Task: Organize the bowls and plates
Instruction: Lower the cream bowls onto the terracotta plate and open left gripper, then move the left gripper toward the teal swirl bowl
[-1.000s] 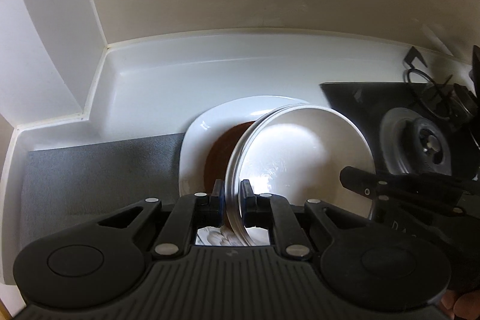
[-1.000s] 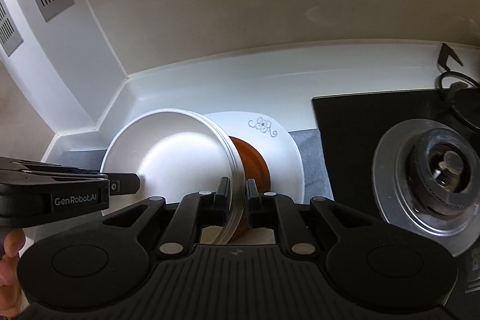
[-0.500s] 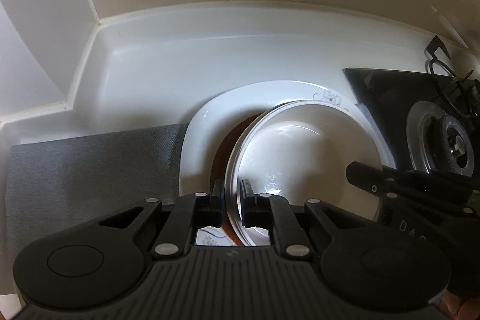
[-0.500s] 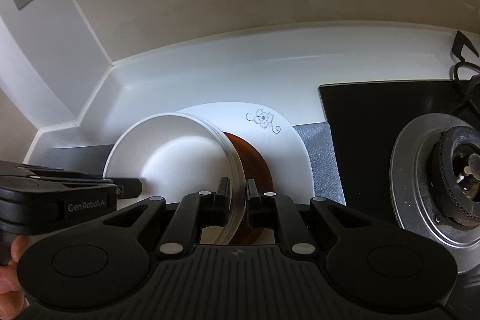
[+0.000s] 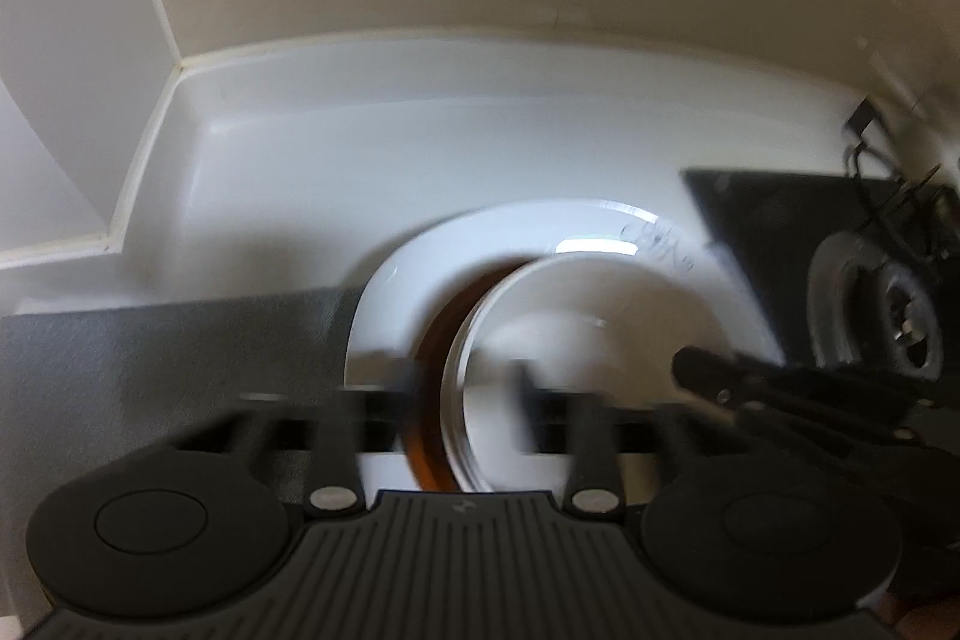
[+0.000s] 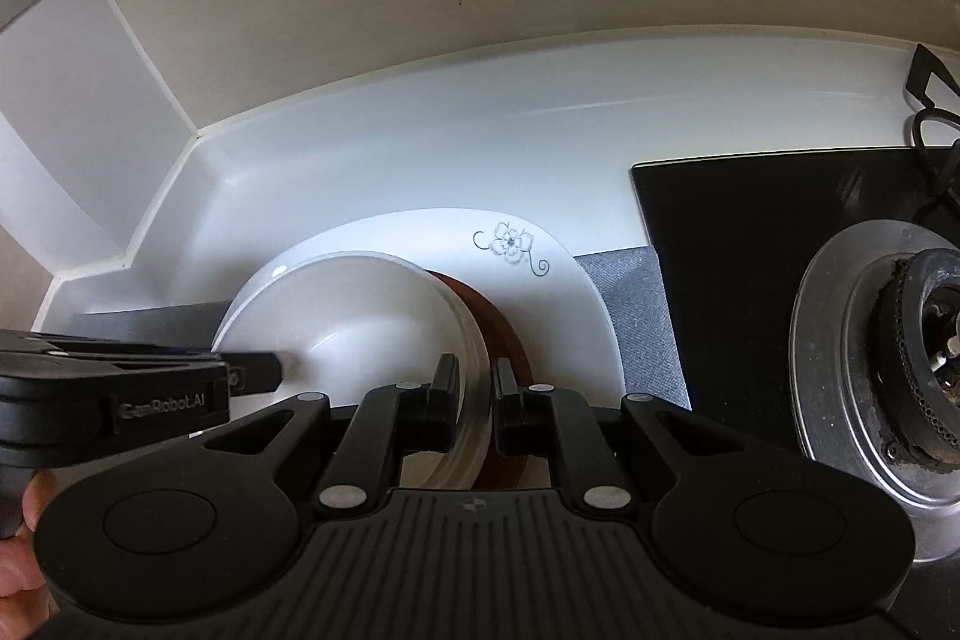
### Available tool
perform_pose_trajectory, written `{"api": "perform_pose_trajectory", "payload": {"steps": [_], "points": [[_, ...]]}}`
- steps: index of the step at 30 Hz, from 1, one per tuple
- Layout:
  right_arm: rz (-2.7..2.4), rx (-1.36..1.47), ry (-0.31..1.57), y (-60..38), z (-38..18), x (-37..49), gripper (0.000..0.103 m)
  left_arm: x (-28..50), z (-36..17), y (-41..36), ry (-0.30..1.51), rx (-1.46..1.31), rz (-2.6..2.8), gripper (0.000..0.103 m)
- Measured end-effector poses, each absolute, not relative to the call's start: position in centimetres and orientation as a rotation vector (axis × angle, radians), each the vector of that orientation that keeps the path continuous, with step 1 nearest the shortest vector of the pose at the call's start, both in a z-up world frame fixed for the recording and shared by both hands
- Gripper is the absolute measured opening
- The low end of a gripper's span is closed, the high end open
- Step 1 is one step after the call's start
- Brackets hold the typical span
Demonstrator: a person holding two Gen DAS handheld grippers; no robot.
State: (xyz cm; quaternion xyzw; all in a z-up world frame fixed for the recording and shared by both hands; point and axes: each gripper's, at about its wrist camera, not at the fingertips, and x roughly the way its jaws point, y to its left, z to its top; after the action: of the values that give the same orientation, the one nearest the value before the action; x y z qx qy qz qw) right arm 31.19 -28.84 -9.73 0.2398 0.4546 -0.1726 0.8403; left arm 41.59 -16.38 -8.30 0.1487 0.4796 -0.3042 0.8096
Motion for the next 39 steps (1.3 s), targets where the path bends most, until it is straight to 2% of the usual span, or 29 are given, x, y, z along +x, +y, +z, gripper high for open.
{"api": "perform_pose_trajectory", "payload": {"steps": [1,2,4,5,6,10,17,21,24,39], "points": [[-0.371,0.512,0.958,-28.8,-9.8,31.1,0.019,41.5,-8.0,-16.1,1.0,0.307,-0.64,0.089],[-0.375,0.515,0.957,-28.8,-9.7,31.0,0.026,41.3,-7.6,-15.9,0.959,0.302,-0.621,0.091],[-0.401,0.519,0.942,-28.8,-9.5,30.5,0.052,40.9,-6.9,-15.5,0.919,0.301,-0.627,0.093],[-0.414,0.518,0.931,-28.8,-9.3,30.2,0.056,40.8,-6.6,-15.3,0.919,0.299,-0.629,0.095],[-0.425,0.512,0.919,-28.8,-9.0,29.8,0.059,40.7,-6.3,-15.1,0.917,0.298,-0.625,0.101],[-0.451,0.481,0.882,-28.2,-7.5,27.9,0.068,39.1,-4.6,-14.2,0.845,0.31,-0.601,0.103],[-0.454,0.496,0.811,-25.8,-4.0,23.4,0.074,35.5,-1.3,-12.2,0.794,0.308,-0.644,0.103],[-0.438,0.481,0.771,-23.3,-1.9,20.7,0.08,32.8,1.0,-10.4,0.745,0.308,-0.689,0.103],[-0.432,0.467,0.777,-21.3,-0.9,18.7,0.08,30.8,2.1,-8.5,0.725,0.289,-0.705,0.103],[-0.443,0.417,0.742,-14.5,2.3,10.3,0.082,23.8,1.8,-1.2,0.768,0.354,-0.617,0.103]]}}
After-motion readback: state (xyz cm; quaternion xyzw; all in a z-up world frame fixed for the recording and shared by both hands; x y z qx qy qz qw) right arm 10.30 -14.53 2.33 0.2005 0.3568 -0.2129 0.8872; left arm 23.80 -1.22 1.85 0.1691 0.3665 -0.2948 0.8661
